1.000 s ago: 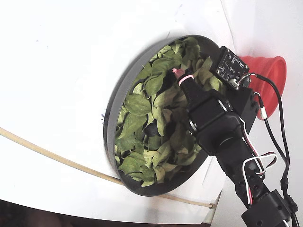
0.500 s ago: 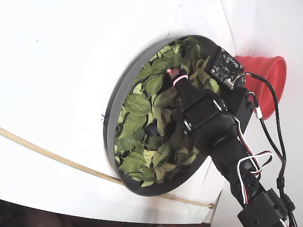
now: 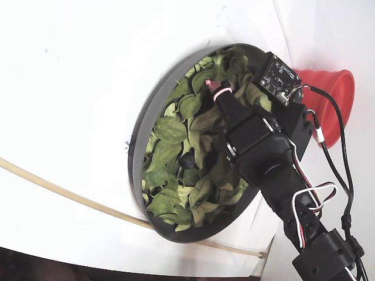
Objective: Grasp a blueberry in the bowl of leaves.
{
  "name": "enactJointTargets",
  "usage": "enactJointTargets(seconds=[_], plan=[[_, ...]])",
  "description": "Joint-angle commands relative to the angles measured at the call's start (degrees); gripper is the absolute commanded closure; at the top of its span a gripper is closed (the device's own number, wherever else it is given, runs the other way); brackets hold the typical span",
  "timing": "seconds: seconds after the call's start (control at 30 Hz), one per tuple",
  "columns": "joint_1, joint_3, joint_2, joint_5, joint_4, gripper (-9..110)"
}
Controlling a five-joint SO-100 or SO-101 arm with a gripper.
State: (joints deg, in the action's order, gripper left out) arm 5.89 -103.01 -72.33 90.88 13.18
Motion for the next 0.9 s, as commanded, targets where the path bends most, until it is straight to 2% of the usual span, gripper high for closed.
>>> enactJointTargets(seconds=[0.0,0.87], plan=[[0.4,3.3,-1.1,-0.5,0.6,85],[1.5,5.4,2.3,0.9,2.6,85]])
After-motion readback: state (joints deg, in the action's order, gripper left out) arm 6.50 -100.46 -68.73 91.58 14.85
